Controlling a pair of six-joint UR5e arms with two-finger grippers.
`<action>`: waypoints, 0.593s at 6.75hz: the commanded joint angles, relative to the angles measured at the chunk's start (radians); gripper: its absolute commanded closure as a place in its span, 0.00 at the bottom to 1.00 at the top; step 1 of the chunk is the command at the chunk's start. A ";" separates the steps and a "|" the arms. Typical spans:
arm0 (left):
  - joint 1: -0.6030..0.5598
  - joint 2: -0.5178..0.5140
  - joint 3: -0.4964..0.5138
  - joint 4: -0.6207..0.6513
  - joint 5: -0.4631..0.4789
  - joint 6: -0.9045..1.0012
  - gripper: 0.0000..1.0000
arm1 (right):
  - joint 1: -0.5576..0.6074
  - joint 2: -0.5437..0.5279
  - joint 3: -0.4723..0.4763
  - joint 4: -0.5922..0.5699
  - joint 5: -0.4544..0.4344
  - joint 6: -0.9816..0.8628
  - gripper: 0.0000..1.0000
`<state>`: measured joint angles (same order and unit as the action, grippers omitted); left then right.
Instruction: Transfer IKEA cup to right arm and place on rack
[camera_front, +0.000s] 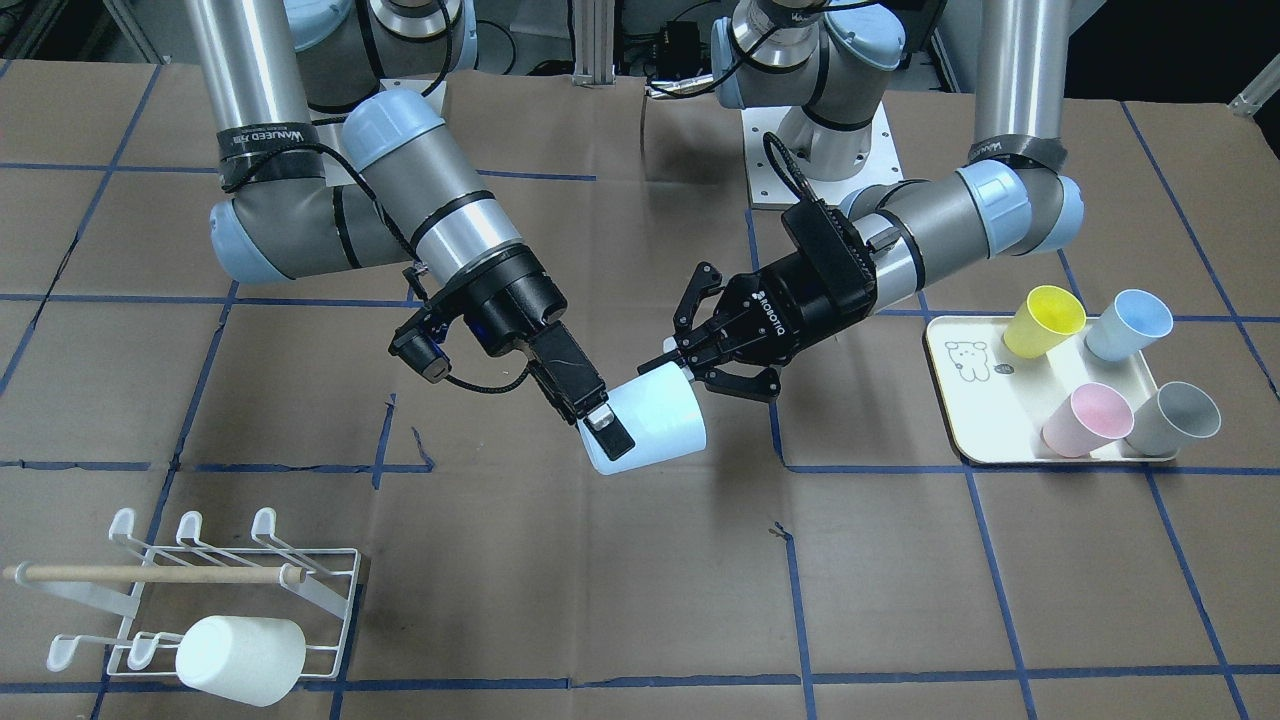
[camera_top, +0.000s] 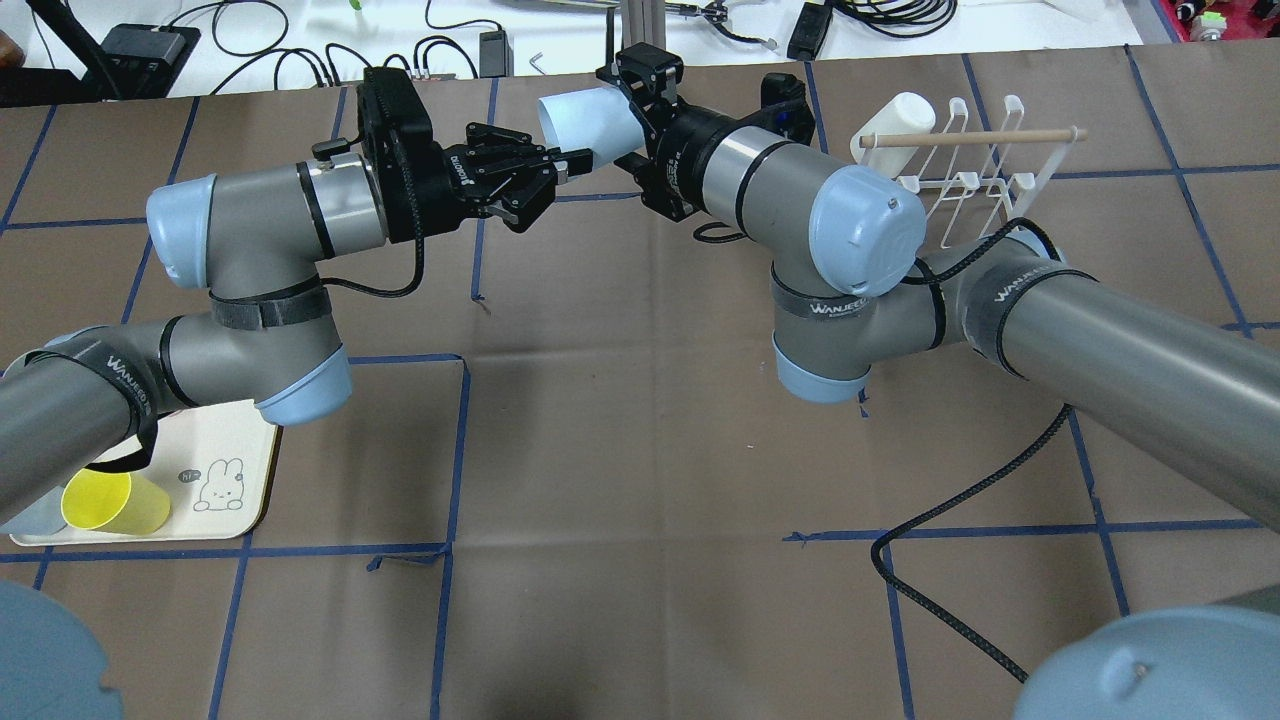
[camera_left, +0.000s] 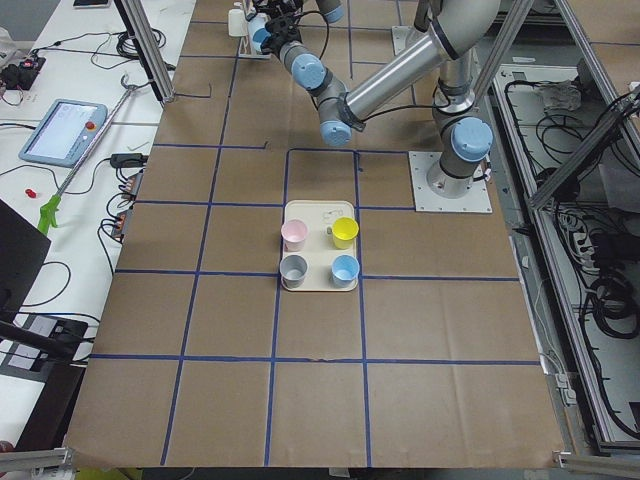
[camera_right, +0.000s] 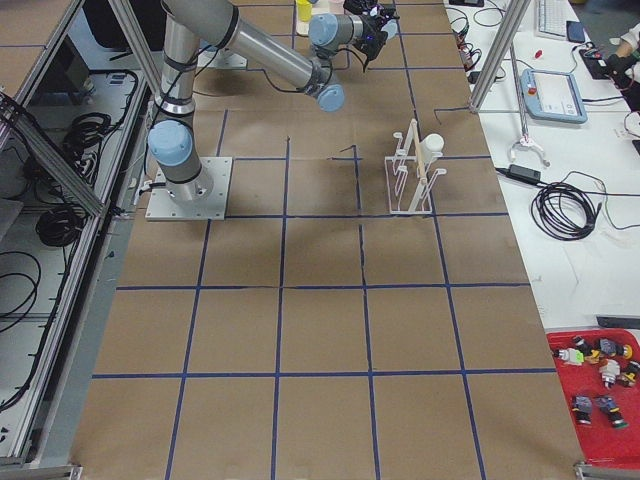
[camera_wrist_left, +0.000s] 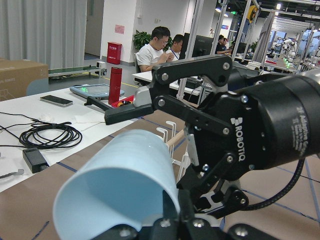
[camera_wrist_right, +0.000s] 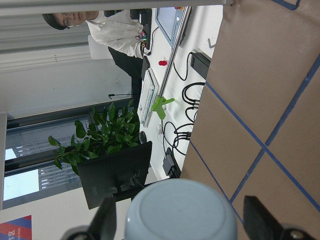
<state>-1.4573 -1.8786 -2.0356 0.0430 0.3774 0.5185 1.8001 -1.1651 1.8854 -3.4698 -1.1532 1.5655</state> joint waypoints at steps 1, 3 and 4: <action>0.000 0.001 0.000 0.000 0.000 0.000 0.96 | 0.001 0.001 0.000 0.000 0.003 -0.004 0.46; 0.000 0.001 0.000 0.002 0.000 0.000 0.88 | -0.001 -0.001 0.000 0.000 0.000 -0.005 0.53; 0.000 -0.011 0.002 0.033 0.006 -0.003 0.44 | -0.001 -0.001 0.000 -0.002 0.000 -0.007 0.53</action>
<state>-1.4573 -1.8807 -2.0351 0.0527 0.3787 0.5178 1.8001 -1.1656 1.8852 -3.4701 -1.1530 1.5599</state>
